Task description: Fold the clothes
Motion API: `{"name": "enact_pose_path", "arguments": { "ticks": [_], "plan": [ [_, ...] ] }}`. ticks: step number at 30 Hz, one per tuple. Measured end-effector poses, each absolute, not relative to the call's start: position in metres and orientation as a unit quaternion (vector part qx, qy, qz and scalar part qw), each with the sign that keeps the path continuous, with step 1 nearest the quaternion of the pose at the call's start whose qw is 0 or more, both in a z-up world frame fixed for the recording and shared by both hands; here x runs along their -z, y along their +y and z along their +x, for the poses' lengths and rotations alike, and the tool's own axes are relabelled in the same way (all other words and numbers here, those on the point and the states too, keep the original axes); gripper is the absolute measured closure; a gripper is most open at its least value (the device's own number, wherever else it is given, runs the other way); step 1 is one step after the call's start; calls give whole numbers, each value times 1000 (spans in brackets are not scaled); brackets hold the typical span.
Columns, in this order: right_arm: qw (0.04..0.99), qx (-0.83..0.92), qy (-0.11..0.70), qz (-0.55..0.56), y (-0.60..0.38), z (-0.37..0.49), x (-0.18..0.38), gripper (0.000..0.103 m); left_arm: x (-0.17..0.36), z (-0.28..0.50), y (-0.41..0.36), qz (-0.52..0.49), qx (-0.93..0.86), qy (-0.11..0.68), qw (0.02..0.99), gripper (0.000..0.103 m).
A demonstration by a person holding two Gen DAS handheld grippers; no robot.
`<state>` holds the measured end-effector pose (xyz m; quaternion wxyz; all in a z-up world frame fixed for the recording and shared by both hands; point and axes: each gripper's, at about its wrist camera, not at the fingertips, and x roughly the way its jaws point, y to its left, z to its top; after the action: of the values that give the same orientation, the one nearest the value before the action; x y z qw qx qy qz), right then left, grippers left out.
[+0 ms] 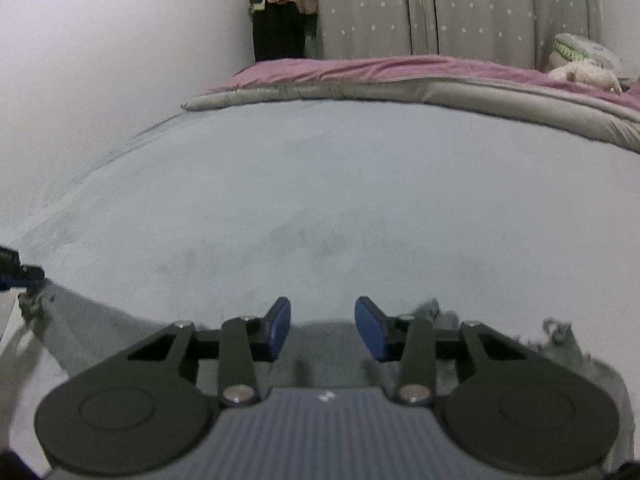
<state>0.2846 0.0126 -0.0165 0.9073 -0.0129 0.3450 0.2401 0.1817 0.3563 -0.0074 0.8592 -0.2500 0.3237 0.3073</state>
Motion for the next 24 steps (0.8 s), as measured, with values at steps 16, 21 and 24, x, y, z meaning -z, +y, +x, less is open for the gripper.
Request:
{"name": "enact_pose_path", "arguments": {
  "ticks": [16,21,24],
  "plan": [
    [889,-241,388,-23,59,290,43,71,20,148,352,-299,-275,376,833,78],
    [882,-294,368,-31,63,246,31,64,36,135,365,-365,-262,365,815,79],
    [869,-334,362,-39,72,216,27,64,40,131,368,-387,-261,347,813,79]
  ]
}}
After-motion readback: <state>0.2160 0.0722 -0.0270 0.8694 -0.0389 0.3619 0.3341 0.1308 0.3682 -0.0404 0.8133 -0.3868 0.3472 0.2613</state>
